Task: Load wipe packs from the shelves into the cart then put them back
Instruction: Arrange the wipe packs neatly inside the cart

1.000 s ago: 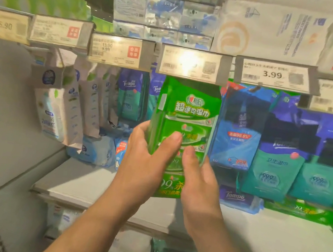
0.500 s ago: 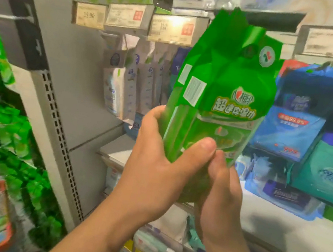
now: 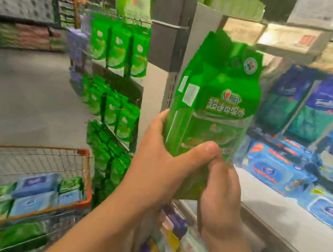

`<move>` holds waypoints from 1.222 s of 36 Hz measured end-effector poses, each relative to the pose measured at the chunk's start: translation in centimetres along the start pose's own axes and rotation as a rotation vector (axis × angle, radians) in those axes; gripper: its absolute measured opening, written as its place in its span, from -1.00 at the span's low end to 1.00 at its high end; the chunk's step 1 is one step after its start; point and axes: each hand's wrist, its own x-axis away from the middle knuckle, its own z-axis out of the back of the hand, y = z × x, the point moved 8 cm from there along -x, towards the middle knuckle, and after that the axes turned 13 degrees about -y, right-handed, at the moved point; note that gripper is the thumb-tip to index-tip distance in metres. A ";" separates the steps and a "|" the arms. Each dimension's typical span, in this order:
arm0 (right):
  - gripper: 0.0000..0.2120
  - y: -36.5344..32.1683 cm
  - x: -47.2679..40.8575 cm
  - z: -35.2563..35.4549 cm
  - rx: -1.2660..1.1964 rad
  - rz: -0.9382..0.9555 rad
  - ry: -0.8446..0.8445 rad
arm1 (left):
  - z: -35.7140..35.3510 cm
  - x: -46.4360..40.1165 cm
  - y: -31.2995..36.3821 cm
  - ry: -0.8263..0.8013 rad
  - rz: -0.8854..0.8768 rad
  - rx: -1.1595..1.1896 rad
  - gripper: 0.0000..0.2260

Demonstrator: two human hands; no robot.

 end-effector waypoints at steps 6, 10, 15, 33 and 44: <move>-0.55 4.9 -1.9 -10.3 -0.134 -0.154 -0.112 | 11.2 2.0 -3.3 0.179 0.084 0.151 -0.25; -0.52 7.8 -2.6 -16.8 -0.268 -0.190 -0.186 | 17.9 3.9 -4.9 0.258 0.126 0.202 -0.27; -0.28 12.6 -2.9 -24.3 -0.357 -0.286 -0.249 | 25.6 6.1 -6.9 0.376 0.164 0.185 -0.31; 0.00 25.8 -2.3 -39.5 -0.980 -0.869 -0.417 | 37.7 7.8 -15.3 0.777 0.191 0.246 -0.24; -0.11 34.5 -9.6 -41.5 -0.955 -0.875 -0.422 | 45.4 5.0 -21.6 0.838 0.249 0.259 -0.23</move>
